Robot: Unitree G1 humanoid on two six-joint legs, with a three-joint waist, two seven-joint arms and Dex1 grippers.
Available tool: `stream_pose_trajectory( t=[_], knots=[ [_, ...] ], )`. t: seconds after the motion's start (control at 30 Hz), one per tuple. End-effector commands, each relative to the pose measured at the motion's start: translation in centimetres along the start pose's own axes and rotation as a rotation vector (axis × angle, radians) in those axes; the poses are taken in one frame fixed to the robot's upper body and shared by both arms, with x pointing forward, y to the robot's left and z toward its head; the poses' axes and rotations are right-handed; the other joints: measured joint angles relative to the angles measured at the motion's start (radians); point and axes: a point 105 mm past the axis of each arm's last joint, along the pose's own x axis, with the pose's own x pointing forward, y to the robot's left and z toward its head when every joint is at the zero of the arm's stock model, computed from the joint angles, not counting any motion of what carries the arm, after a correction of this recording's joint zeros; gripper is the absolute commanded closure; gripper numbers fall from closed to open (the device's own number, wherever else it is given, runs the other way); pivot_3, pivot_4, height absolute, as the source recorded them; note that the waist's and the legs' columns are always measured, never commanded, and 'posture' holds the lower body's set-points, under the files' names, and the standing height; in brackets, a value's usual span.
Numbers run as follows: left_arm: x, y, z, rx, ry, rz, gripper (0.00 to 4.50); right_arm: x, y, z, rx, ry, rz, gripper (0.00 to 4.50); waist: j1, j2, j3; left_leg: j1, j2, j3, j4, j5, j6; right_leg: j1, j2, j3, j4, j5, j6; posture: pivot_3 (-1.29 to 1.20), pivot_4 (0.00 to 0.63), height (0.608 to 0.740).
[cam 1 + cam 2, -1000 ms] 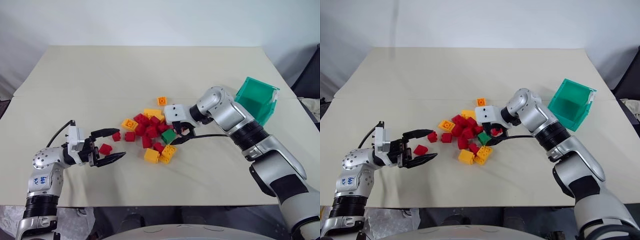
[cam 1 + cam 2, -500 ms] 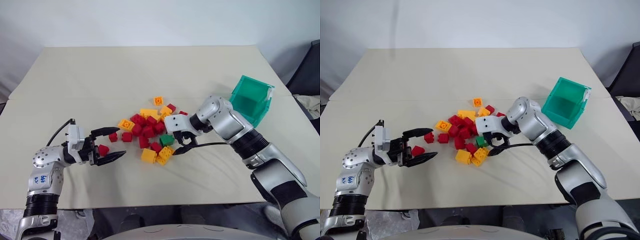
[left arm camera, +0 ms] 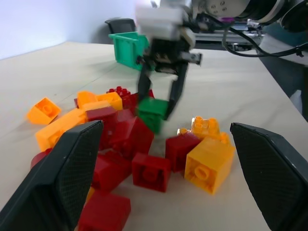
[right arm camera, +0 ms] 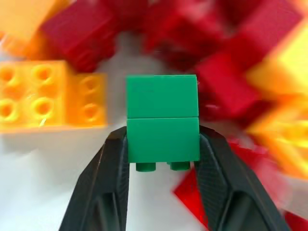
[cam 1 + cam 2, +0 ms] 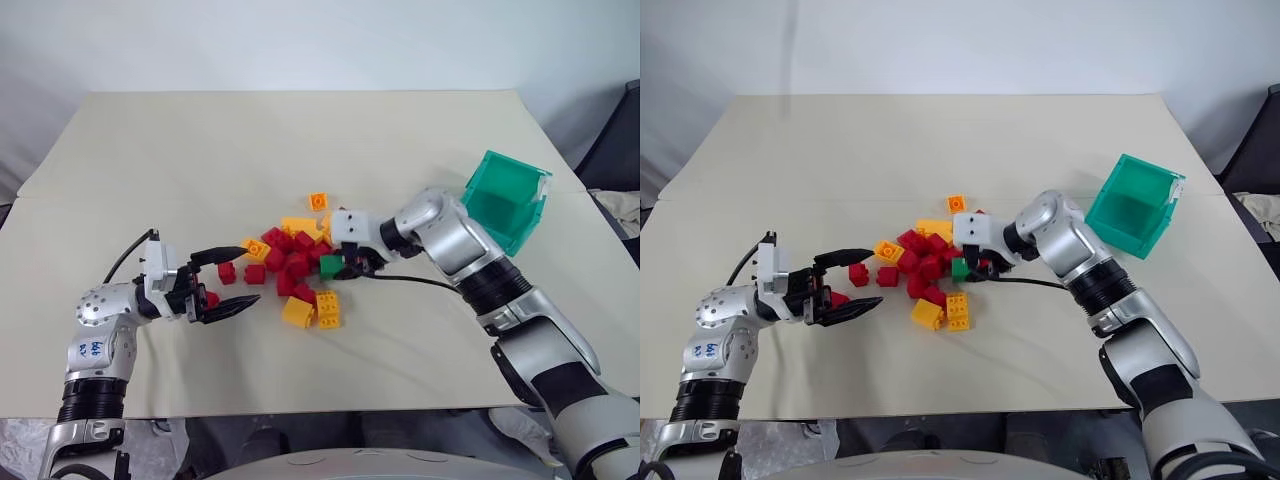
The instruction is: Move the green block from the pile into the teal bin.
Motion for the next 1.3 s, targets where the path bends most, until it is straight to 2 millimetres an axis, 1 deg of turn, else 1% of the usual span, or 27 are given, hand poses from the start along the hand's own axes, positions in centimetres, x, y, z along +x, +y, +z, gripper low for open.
stream_pose_trajectory(
  t=[0.03,0.13,0.23,0.33,0.37,0.4,0.43,0.53,0.63,0.7,0.8,0.87,0.9,1.0,1.1,1.13,1.17,1.23,1.3],
  knots=[
    [1.3,0.0,0.8,0.016,-0.020,-0.043,0.00,-3.0,-0.7,1.4,0.018,-0.102,-0.121,3.03,0.002,0.000,0.000,0.000,0.000,0.000,0.000,0.000,0.000,0.000,0.000,0.000,0.000,0.000,0.000,0.00,0.150,0.740],
    [3.3,-0.1,1.0,0.026,-0.037,-0.080,0.00,-6.4,-1.2,0.6,0.089,-0.162,-0.299,3.03,0.019,0.000,0.000,-0.001,-0.001,0.000,0.000,0.000,0.000,0.000,0.000,0.000,-0.001,0.000,0.000,0.00,0.150,0.740],
    [5.4,0.0,1.3,0.040,-0.048,-0.080,0.00,-9.7,-1.5,-1.2,0.168,-0.145,-0.470,3.03,0.028,0.000,0.000,-0.001,-0.001,0.000,0.000,-0.001,0.001,0.000,-0.001,0.000,-0.002,0.000,0.000,0.00,0.150,0.740],
    [7.5,0.6,1.1,0.060,-0.021,-0.057,0.00,-12.8,-2.0,-3.1,0.246,-0.109,-0.645,3.03,0.031,0.000,0.000,-0.001,-0.001,0.000,0.000,-0.001,0.001,0.000,0.000,0.000,-0.002,0.000,0.001,0.00,0.150,0.740],
    [8.5,1.0,0.9,0.067,-0.004,-0.043,0.00,-14.3,-2.5,-4.2,0.282,-0.084,-0.738,3.03,0.031,0.000,0.000,-0.001,-0.001,0.001,0.000,-0.001,0.001,0.001,0.000,0.000,-0.002,0.000,0.001,0.00,0.150,0.740],
    [9.2,1.2,0.8,0.073,0.007,-0.034,0.00,-15.3,-2.8,-4.9,0.305,-0.067,-0.800,3.03,0.033,0.000,0.000,0.000,-0.001,0.001,0.000,-0.001,0.001,0.001,0.000,0.000,-0.002,0.000,0.001,0.00,0.150,0.740],
    [10.1,1.5,0.8,0.077,0.002,-0.023,0.00,-16.7,-3.2,-6.1,0.349,-0.031,-0.879,3.03,0.035,0.000,0.000,0.000,-0.001,0.001,0.000,-0.001,0.001,0.001,0.000,0.000,-0.002,0.000,0.001,0.00,0.150,0.740],
    [12.6,1.9,1.1,0.079,-0.014,-0.010,0.00,-19.4,-4.0,-8.4,0.412,0.040,-1.028,3.03,0.038,0.000,0.000,0.000,-0.002,0.001,0.000,0.000,0.002,0.001,0.000,0.001,-0.002,0.001,0.001,0.00,0.150,0.740],
    [14.9,3.0,0.8,0.095,0.022,0.048,0.00,-21.1,-5.0,-10.3,0.440,0.114,-1.149,3.03,0.039,0.000,0.000,0.000,-0.002,0.001,0.000,0.000,0.002,0.001,0.000,0.001,-0.003,0.001,0.001,0.00,0.150,0.740],
    [16.1,3.7,0.8,0.109,0.035,0.091,0.00,-21.6,-5.8,-11.4,0.441,0.145,-1.210,3.03,0.038,0.000,0.000,0.000,-0.002,0.002,0.000,0.000,0.003,0.001,0.000,0.001,-0.003,0.001,0.002,0.00,0.150,0.740],
    [17.3,4.0,1.0,0.120,0.034,0.092,0.00,-21.7,-6.8,-12.3,0.447,0.153,-1.253,3.03,0.034,0.000,0.000,0.000,-0.002,0.002,0.000,0.000,0.004,0.001,0.000,0.001,-0.004,0.001,0.003,0.00,0.150,0.740],
    [17.8,3.8,1.2,0.130,0.030,0.077,0.00,-21.2,-7.1,-12.7,0.457,0.160,-1.243,2.30,0.031,0.000,0.000,0.000,-0.002,0.002,-0.001,0.000,0.004,0.001,0.000,0.001,-0.004,0.001,0.003,0.00,0.150,0.740],
    [17.9,3.7,1.2,0.134,0.030,0.071,0.00,-21.0,-7.1,-12.8,0.452,0.164,-1.236,2.06,0.031,0.000,0.000,0.000,-0.002,0.002,-0.001,0.000,0.004,0.001,0.000,0.001,-0.004,0.001,0.003,0.00,0.150,0.740],
    [18.0,3.6,1.6,0.141,0.020,0.074,0.00,-21.0,-7.2,-12.0,0.432,0.130,-1.232,1.11,0.029,0.000,0.000,-0.001,-0.002,0.002,-0.001,0.000,0.004,0.001,0.000,0.001,-0.005,0.001,0.003,0.00,0.150,0.740],
    [17.4,3.3,1.9,0.094,-0.003,0.062,0.00,-21.2,-7.0,-10.9,0.404,0.076,-1.219,0.12,0.029,0.000,0.000,-0.001,-0.002,0.002,-0.001,0.000,0.004,0.001,0.000,0.001,-0.005,0.002,0.003,0.00,0.150,0.740],
    [17.1,3.2,1.9,0.083,-0.006,0.057,0.00,-21.2,-6.8,-10.6,0.400,0.067,-1.209,0.05,0.029,0.000,0.000,-0.001,-0.002,0.002,-0.001,0.000,0.004,0.001,0.000,0.001,-0.005,0.002,0.003,0.00,0.150,0.740],
    [16.4,3.0,2.1,0.064,-0.014,0.042,0.00,-20.8,-6.6,-9.7,0.383,0.031,-1.172,0.05,0.029,0.000,0.000,-0.001,-0.002,0.002,-0.001,0.000,0.004,0.001,0.000,0.001,-0.005,0.002,0.003,0.00,0.150,0.740],
    [14.8,2.6,2.6,0.044,-0.026,0.007,0.00,-19.5,-5.7,-7.9,0.350,-0.041,-1.069,0.05,0.024,0.000,0.000,-0.001,-0.002,0.002,-0.001,0.000,0.004,0.001,0.000,0.001,-0.005,0.001,0.003,0.00,0.150,0.740],
    [12.9,2.5,3.0,0.031,-0.027,-0.005,0.00,-17.9,-4.3,-6.5,0.297,-0.085,-0.949,0.05,0.024,0.000,0.000,0.000,-0.001,0.002,-0.001,0.000,0.004,0.001,0.001,0.001,-0.005,0.001,0.003,0.00,0.150,0.740]
  ],
)
